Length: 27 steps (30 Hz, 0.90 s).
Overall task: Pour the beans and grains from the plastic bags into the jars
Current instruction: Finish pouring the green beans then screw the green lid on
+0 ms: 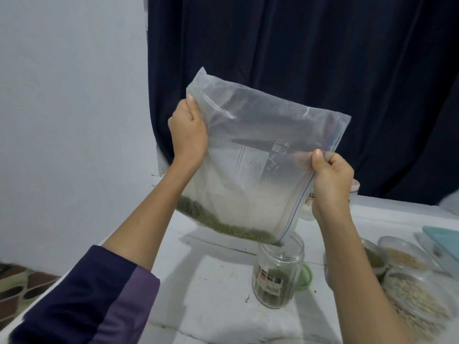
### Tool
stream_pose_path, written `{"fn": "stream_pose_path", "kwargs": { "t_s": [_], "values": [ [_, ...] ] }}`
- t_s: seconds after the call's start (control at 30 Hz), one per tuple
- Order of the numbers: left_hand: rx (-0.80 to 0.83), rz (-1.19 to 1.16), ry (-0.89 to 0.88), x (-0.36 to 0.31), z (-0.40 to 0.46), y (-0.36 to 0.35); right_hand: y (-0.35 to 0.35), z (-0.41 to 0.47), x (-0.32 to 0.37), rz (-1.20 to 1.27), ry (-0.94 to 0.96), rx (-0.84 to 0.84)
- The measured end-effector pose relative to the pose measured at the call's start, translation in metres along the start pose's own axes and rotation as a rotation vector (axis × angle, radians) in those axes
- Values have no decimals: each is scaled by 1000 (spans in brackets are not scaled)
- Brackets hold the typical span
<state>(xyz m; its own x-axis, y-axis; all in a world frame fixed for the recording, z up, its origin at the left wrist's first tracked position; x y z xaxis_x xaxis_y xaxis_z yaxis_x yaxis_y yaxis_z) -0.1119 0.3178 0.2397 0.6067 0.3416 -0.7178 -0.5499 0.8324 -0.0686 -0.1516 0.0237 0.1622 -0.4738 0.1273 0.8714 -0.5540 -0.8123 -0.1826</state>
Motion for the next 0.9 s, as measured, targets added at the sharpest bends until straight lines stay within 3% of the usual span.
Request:
{"fn": "stream_pose_path", "kwargs": {
  "t_s": [0.1, 0.63, 0.9],
  "values": [
    [1, 12, -9, -2, -1, 0, -6, -2, -3, 19, -22, 55],
    [10, 2, -30, -11, -5, -5, 9, 0, -11, 49, -13, -22],
    [15, 3, -44, -17, -2, -8, 4, 0, -11, 105, -32, 20]
  ]
}}
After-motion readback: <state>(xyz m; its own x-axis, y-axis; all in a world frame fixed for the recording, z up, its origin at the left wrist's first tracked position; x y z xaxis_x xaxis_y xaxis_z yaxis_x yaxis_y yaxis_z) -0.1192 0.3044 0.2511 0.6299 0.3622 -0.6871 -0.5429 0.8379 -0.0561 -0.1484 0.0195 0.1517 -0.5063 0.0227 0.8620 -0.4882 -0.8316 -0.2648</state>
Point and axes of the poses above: each hand's wrist, its own z-axis towards the middle knuckle, its own y-axis out of the back of the hand, x = y × z, the point moved 10 cm from there along z, towards the middle knuckle, and after that the axes turned 1 degree about -x, right-handed, at the moved point
